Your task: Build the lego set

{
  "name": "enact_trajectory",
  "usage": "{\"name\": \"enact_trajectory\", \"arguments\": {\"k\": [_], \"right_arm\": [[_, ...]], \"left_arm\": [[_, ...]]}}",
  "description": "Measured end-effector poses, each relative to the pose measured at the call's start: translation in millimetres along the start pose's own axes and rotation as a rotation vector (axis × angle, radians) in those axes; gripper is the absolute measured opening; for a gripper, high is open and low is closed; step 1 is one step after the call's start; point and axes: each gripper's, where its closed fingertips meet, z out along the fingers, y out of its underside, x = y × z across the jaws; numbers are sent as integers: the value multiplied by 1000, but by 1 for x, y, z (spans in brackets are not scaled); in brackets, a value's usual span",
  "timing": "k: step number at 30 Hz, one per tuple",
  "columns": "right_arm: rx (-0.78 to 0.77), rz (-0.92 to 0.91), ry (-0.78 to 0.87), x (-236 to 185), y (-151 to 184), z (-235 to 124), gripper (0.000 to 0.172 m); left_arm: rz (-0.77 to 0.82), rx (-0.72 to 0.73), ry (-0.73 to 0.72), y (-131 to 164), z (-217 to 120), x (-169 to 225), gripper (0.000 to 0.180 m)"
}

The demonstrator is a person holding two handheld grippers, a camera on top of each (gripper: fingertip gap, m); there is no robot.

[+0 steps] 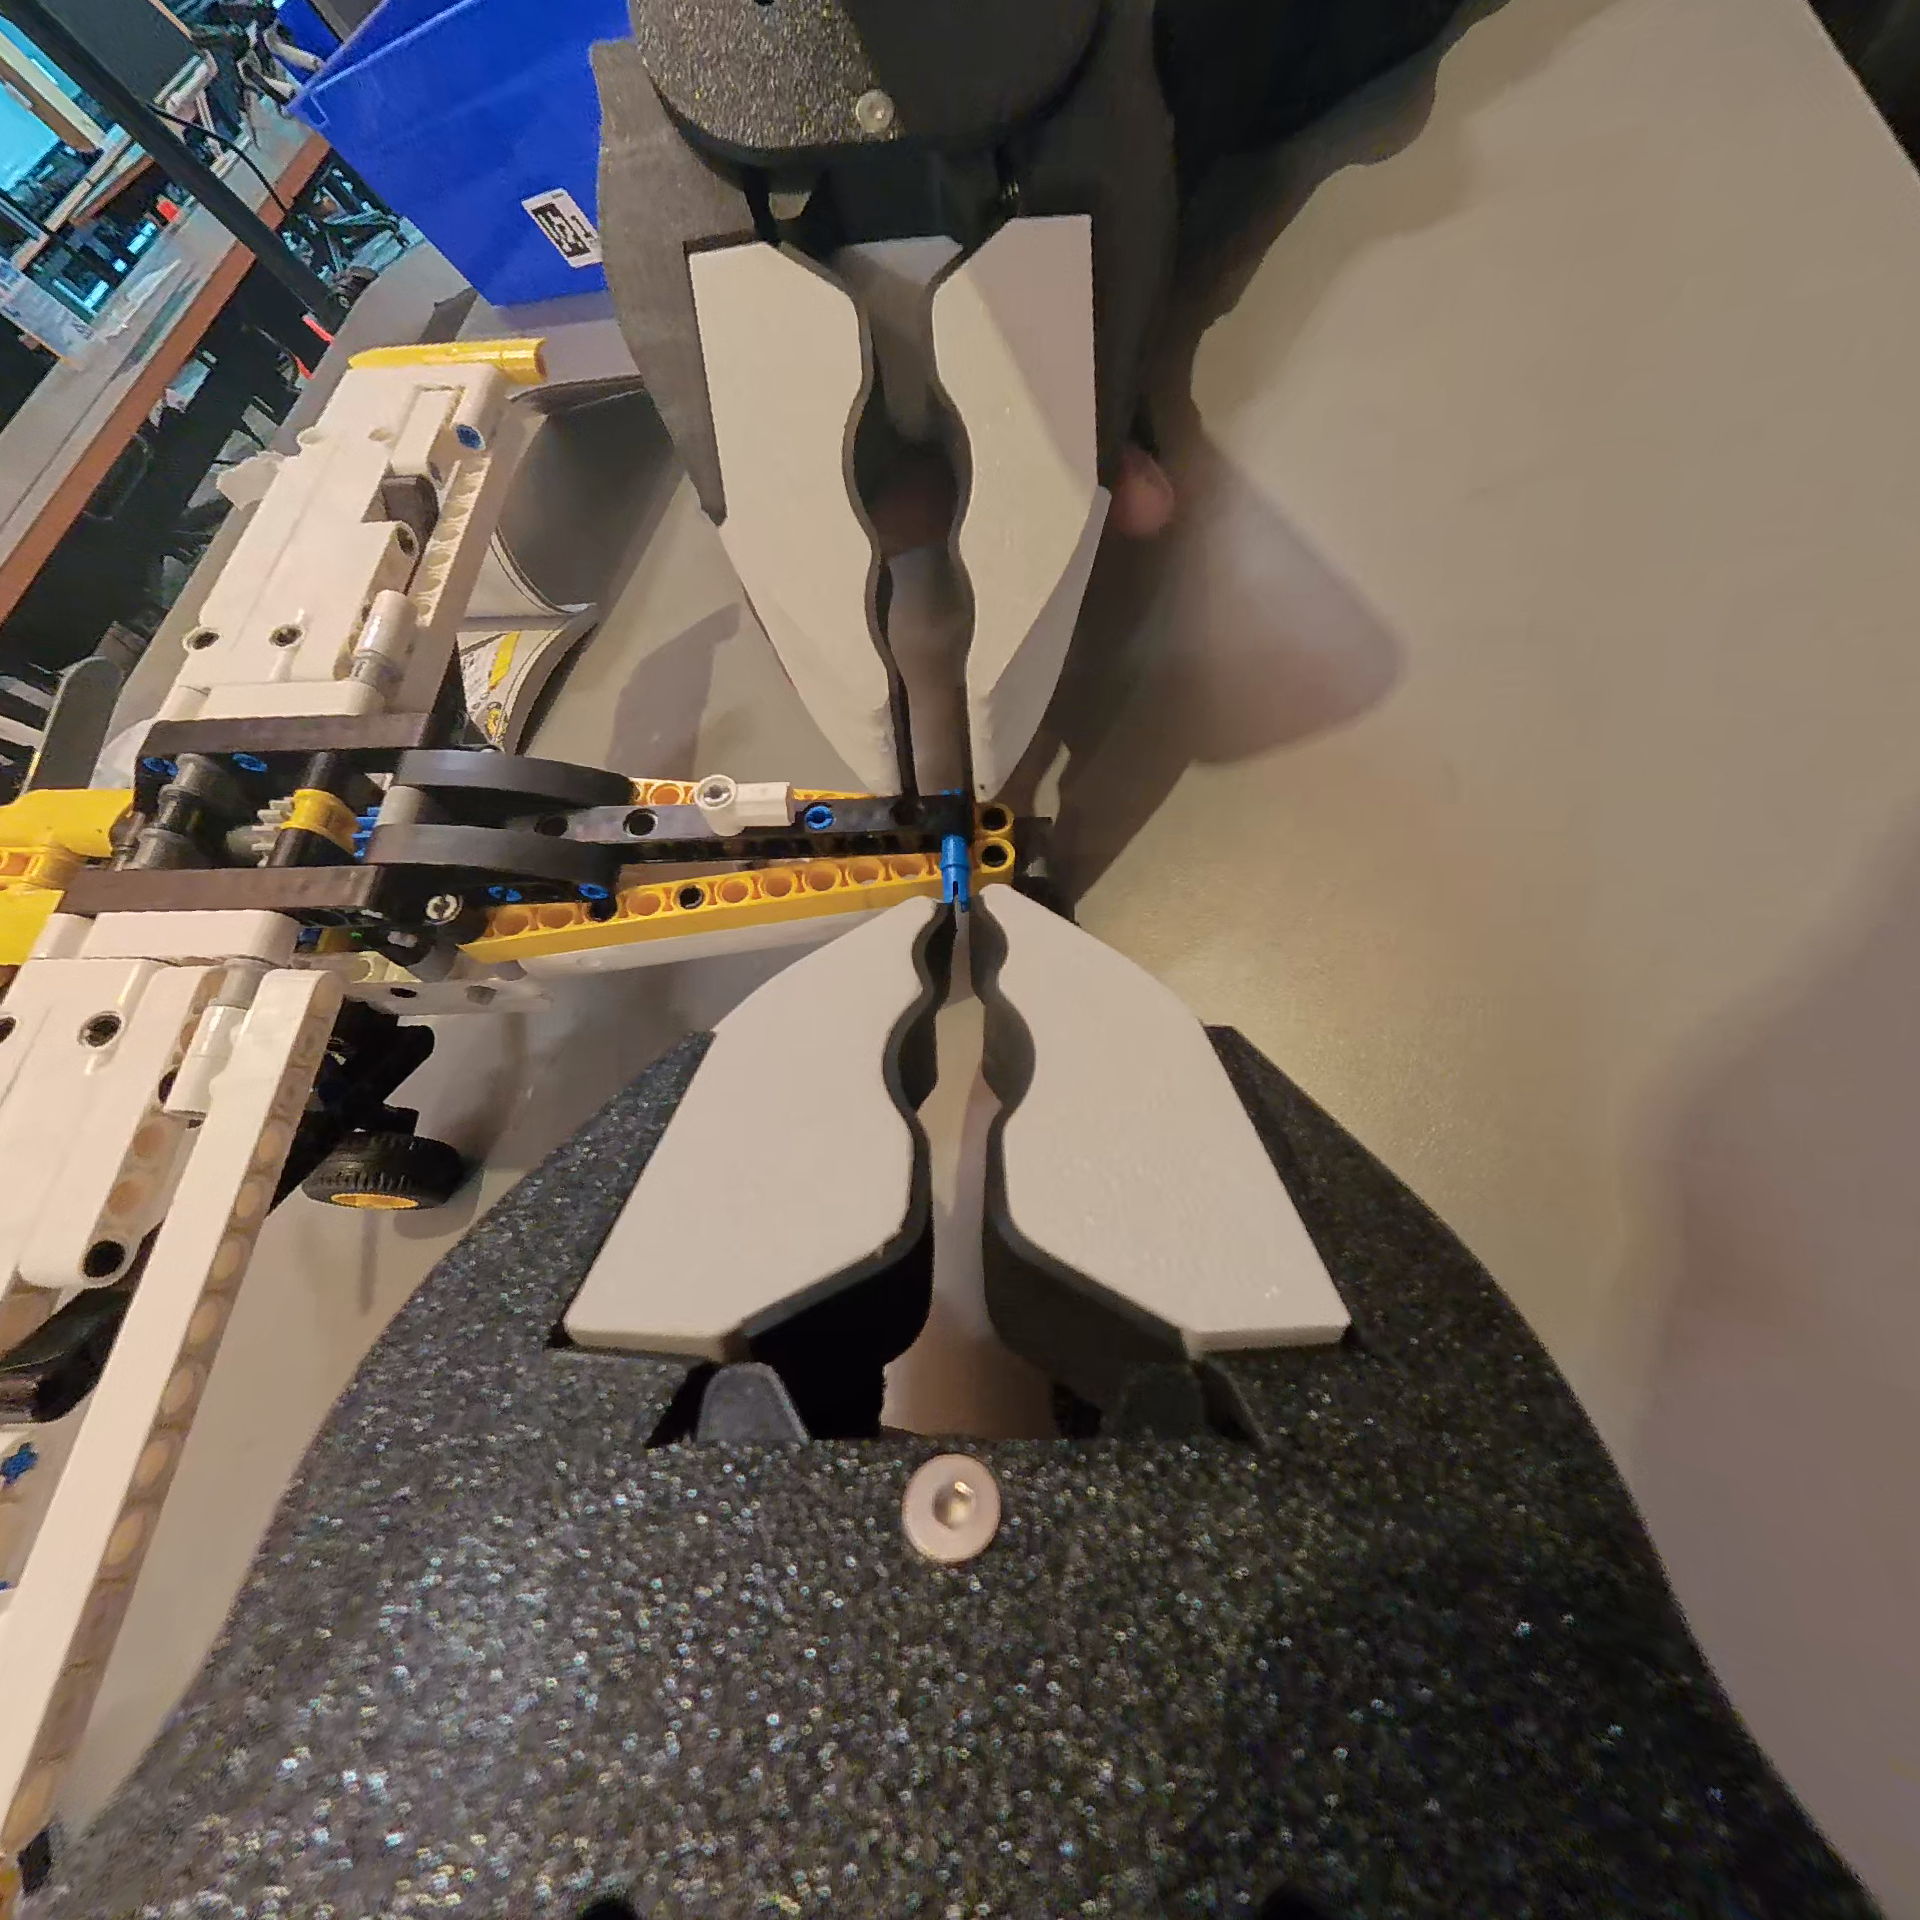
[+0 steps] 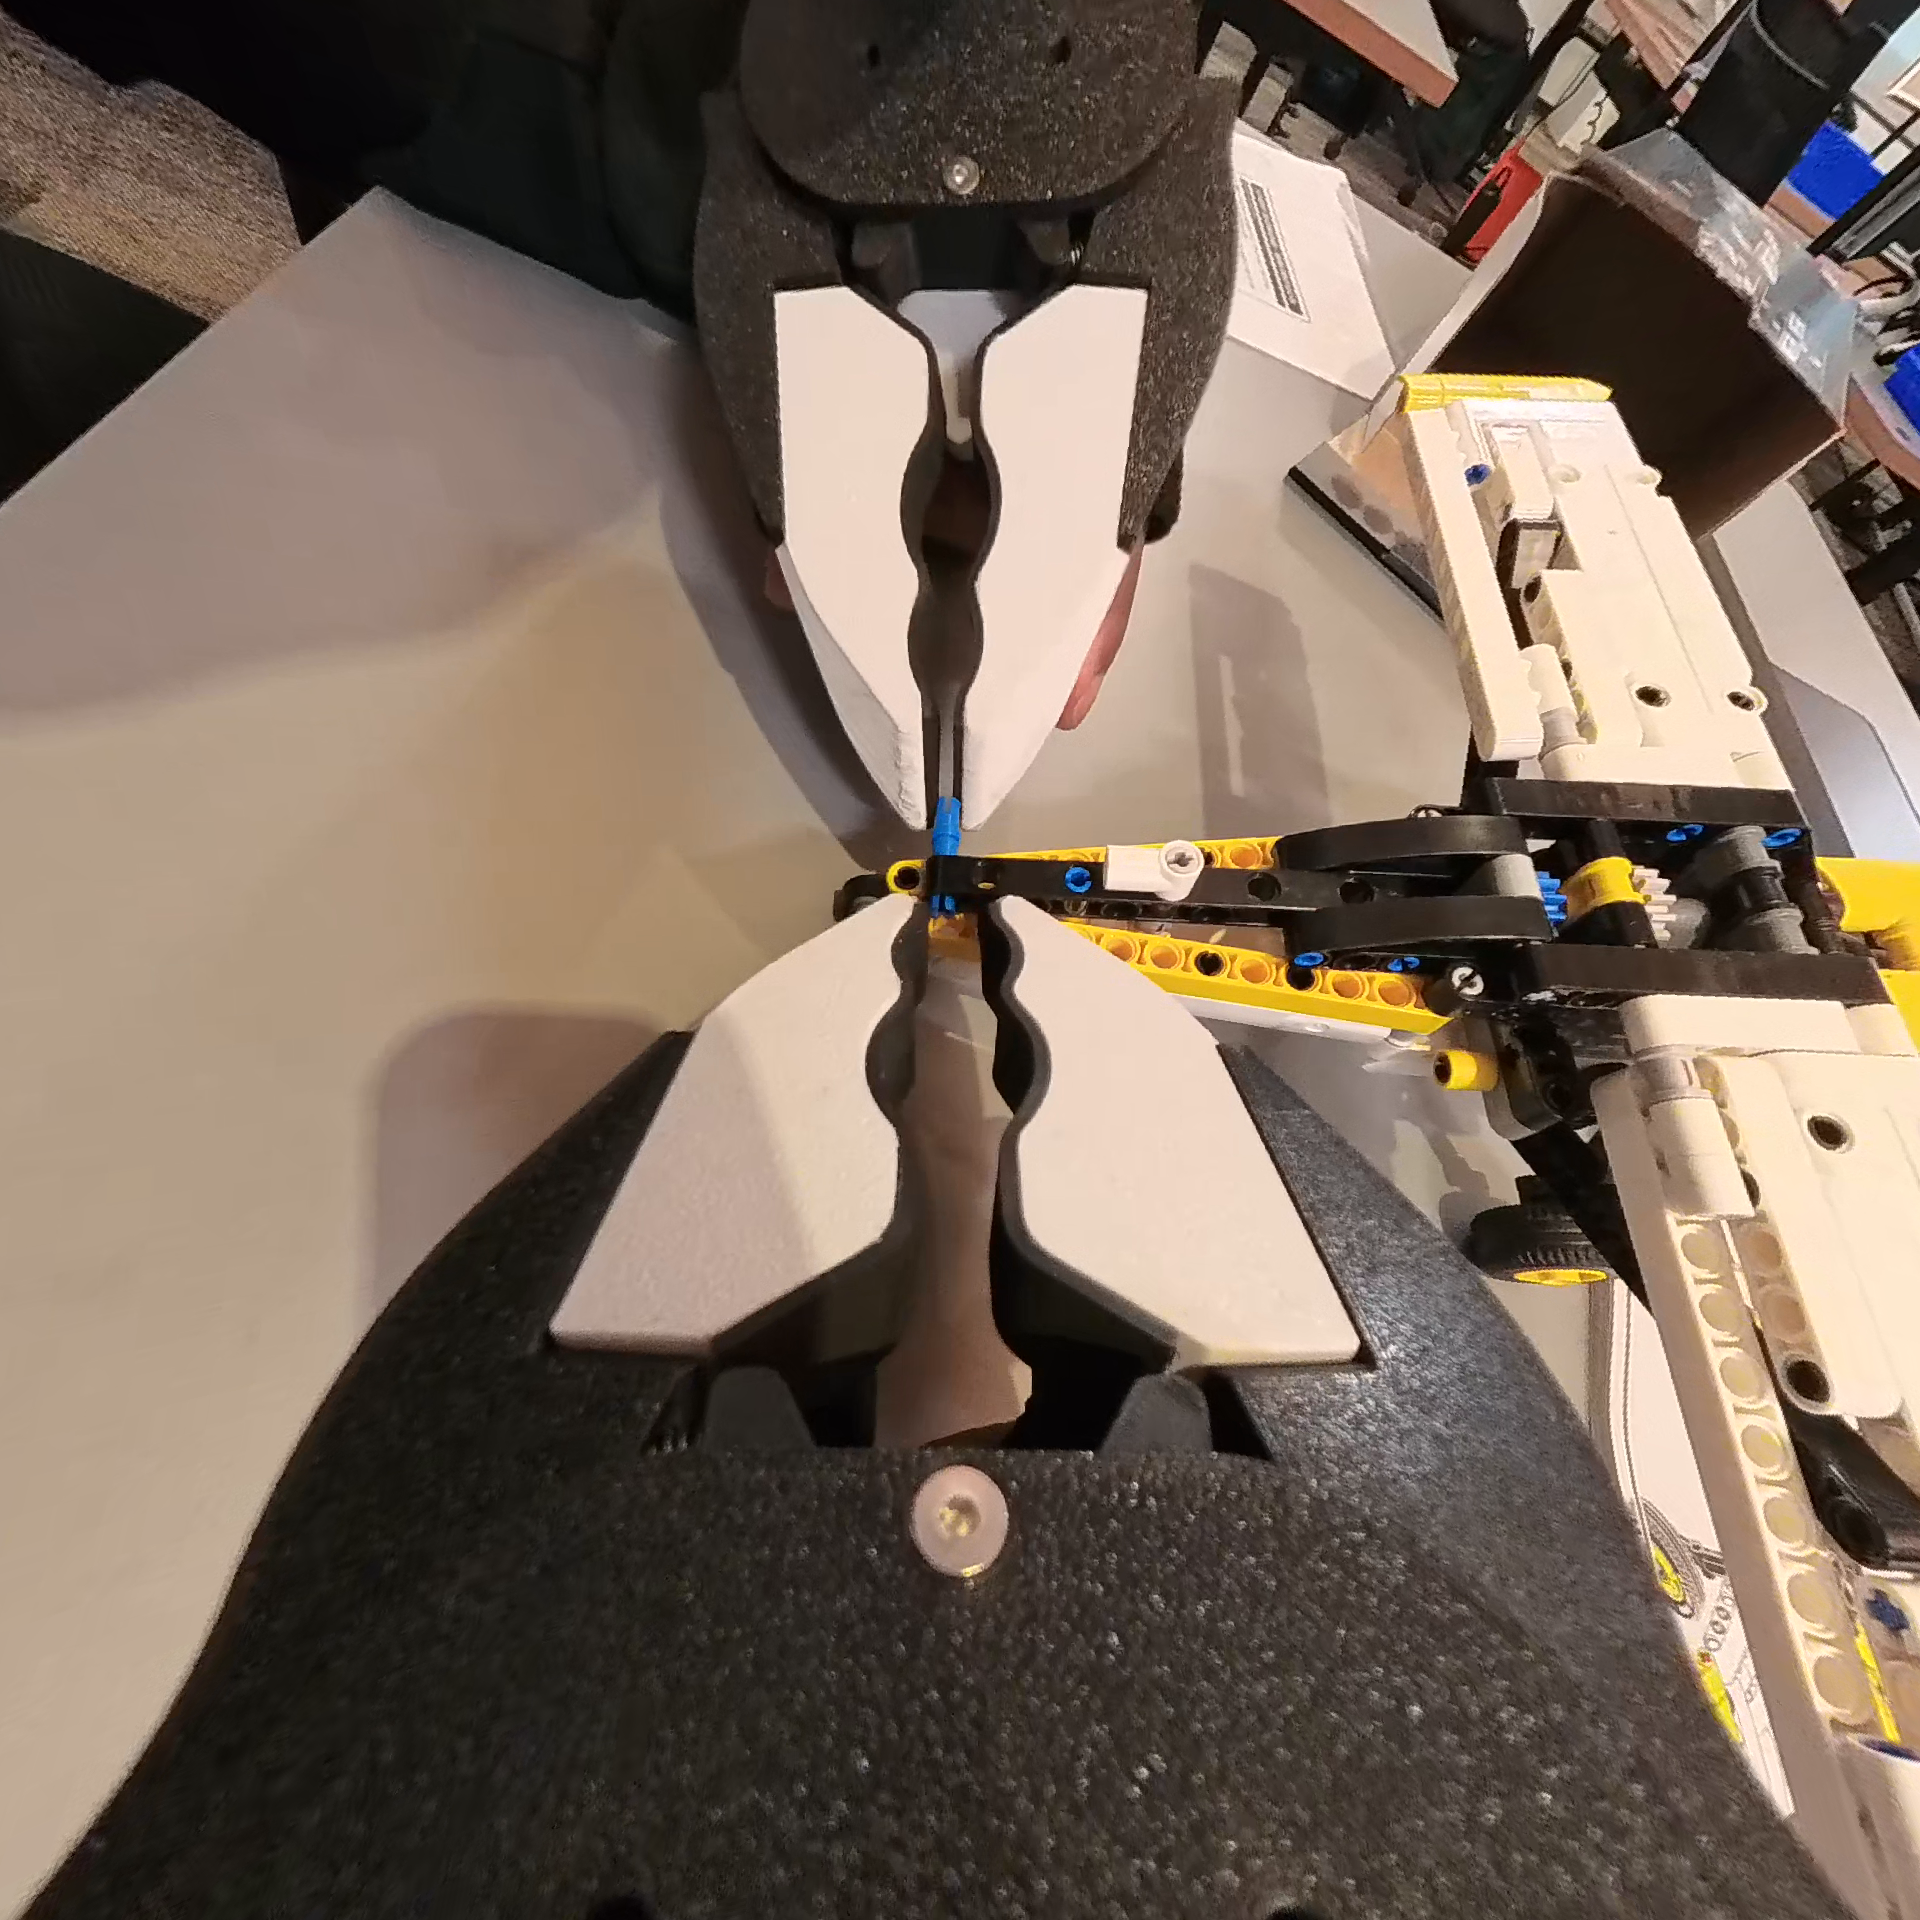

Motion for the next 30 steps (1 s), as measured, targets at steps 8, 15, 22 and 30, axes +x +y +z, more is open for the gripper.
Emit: {"name": "enact_trajectory", "arguments": {"k": [8, 15, 22, 30], "right_arm": [[-6, 0, -8, -1, 1, 0, 9], [-10, -6, -15, -2, 1, 1, 4], [-8, 8, -31, -3, 1, 1, 4], [-2, 13, -34, -2, 1, 1, 4]], "left_arm": [[-17, 1, 0, -3, 3, -1, 2], [-21, -5, 4, -2, 4, -1, 2], [-5, -15, 3, -3, 7, -2, 2], [-2, 2, -12, -3, 6, -3, 3]]}}
